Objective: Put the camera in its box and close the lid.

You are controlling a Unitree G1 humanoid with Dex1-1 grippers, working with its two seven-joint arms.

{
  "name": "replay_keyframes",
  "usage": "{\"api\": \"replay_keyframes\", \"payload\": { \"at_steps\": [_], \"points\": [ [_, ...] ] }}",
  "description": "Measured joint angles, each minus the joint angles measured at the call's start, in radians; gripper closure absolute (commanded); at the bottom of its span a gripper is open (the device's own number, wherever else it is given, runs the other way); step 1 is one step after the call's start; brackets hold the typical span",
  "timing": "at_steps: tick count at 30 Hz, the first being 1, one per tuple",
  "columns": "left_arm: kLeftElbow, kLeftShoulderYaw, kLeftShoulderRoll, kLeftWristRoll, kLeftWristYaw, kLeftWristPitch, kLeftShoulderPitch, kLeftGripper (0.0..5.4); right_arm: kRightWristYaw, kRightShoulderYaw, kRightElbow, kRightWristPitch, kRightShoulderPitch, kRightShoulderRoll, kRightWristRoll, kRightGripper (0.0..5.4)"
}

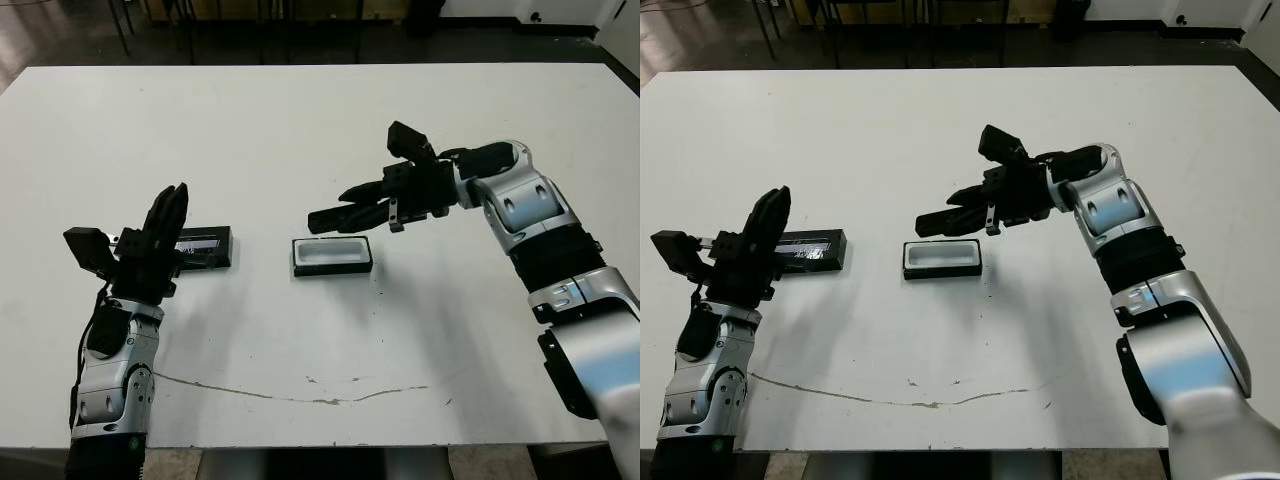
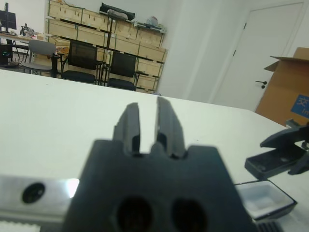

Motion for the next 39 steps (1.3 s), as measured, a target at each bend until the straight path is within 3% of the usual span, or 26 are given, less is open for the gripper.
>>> {"api": "replay_keyframes", "payload": {
  "at_steps": [5,12,22,39],
  "points": [
    [-0.001,0.000,0.000,0.001,0.000,0.000,0.004,5.40,-0.002,0.030,0.001,-0.015,0.003,0.002,-0.042,5.03],
    [-0.004,0.001,0.000,-0.001,0.000,0.000,0.007,5.40,0.016,0.065,0.035,0.038,0.011,0.023,-0.064,5.03],
    [-0.004,0.003,0.002,-0.011,-0.011,-0.004,0.008,5.40,0.010,0.072,0.032,-0.040,0.037,0.028,-0.097,5.03],
    [-0.006,-0.004,0.002,-0.004,-0.011,0.000,0.009,5.40,-0.008,0.070,0.038,-0.046,0.037,0.077,-0.111,5.03]
  ]
}}
